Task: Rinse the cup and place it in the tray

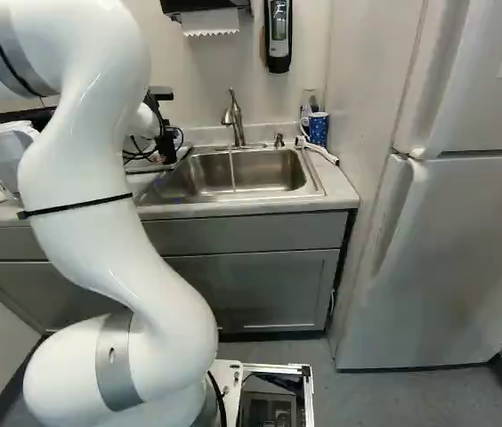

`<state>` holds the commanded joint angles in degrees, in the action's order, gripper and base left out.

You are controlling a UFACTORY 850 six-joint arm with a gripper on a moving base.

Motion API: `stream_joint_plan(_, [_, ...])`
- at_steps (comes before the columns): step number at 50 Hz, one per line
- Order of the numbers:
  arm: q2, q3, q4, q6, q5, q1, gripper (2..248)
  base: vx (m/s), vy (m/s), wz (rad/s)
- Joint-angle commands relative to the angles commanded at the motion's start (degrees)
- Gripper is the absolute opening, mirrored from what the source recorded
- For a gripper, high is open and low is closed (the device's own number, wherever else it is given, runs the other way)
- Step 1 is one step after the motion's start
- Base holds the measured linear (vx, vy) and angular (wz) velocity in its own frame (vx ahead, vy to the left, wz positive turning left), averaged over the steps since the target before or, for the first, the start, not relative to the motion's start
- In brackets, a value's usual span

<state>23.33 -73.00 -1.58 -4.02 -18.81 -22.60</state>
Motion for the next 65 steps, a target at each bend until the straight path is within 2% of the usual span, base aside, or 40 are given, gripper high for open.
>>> stream_joint_plan(20, [0.0,0.0,0.0,0.0,0.0,0.0,122,0.0,0.0,0.0])
stream_joint_plan(21, [0.0,0.0,0.0,0.0,0.0,0.0,134,0.0,0.0,0.0])
stream_joint_plan(25, [0.0,0.0,0.0,0.0,0.0,0.0,134,0.0,0.0,0.0])
stream_joint_plan(26, [0.0,0.0,0.0,0.0,0.0,0.0,166,0.0,0.0,0.0])
stream_joint_plan(31, [0.0,0.0,0.0,0.0,0.0,0.0,166,0.0,0.0,0.0])
stream_joint_plan(32, [0.0,0.0,0.0,0.0,0.0,0.0,201,0.0,0.0,0.0])
stream_joint_plan(36, [0.0,0.0,0.0,0.0,0.0,0.0,201,0.0,0.0,0.0])
stream_joint_plan(37, [0.0,0.0,0.0,0.0,0.0,0.0,236,0.0,0.0,0.0])
stream_joint_plan(41, [0.0,0.0,0.0,0.0,0.0,0.0,236,0.0,0.0,0.0])
stream_joint_plan(42, [0.0,0.0,0.0,0.0,0.0,0.0,247,0.0,0.0,0.0])
stream_joint_plan(65, [-1.7,-0.6,0.0,0.0,0.0,0.0,247,0.0,0.0,0.0])
